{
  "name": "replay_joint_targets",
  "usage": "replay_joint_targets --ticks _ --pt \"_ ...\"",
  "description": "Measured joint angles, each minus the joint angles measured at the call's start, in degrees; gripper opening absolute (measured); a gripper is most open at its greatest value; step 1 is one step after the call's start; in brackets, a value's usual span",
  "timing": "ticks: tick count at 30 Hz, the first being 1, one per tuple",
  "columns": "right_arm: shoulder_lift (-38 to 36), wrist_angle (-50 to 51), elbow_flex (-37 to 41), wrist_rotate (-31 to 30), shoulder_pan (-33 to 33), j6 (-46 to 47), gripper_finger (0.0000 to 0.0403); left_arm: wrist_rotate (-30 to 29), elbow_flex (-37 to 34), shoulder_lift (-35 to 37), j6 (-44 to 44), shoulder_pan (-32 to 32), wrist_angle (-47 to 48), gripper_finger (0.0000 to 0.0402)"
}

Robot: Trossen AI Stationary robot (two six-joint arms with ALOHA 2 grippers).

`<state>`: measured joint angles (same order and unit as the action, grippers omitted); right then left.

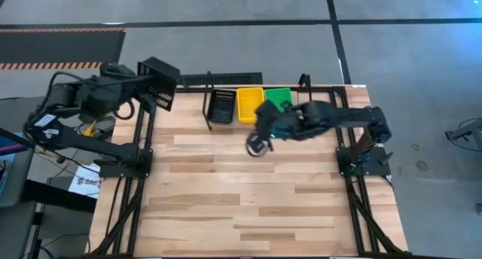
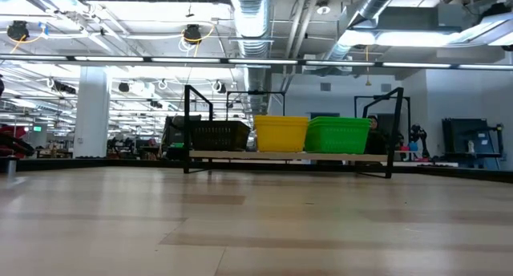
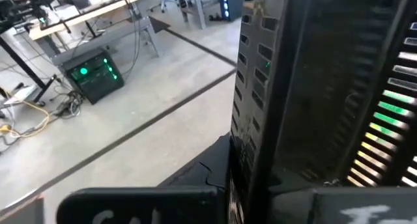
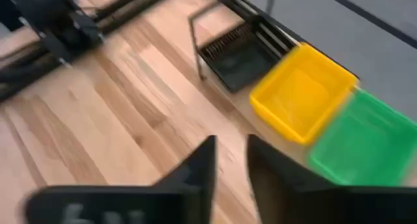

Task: Stack baskets on shelf by color
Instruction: Stack the black bin on top of the black bins on the shelf

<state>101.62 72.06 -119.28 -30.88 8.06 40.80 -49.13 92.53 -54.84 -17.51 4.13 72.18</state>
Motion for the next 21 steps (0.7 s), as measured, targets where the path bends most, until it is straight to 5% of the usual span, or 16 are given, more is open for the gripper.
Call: replay_joint_targets --ticks 4,14,21 --pt "2.3 -5.4 0.6 4.1 -3.5 -7.2 0.0013 0.2 0.0 -1.1 0.5 -0.4 2.3 0.0000" --pt "8.2 -19.0 0.5 19.8 -13.1 -13.0 0.0003 0.4 0.0 -1.5 4.6 -0.4 6.8 0.0000" --pt "12.8 -31.4 0.3 24.9 -16.5 -15.8 0.0002 0.0 0.0 1.1 4.2 -0.4 10.1 0.0000"
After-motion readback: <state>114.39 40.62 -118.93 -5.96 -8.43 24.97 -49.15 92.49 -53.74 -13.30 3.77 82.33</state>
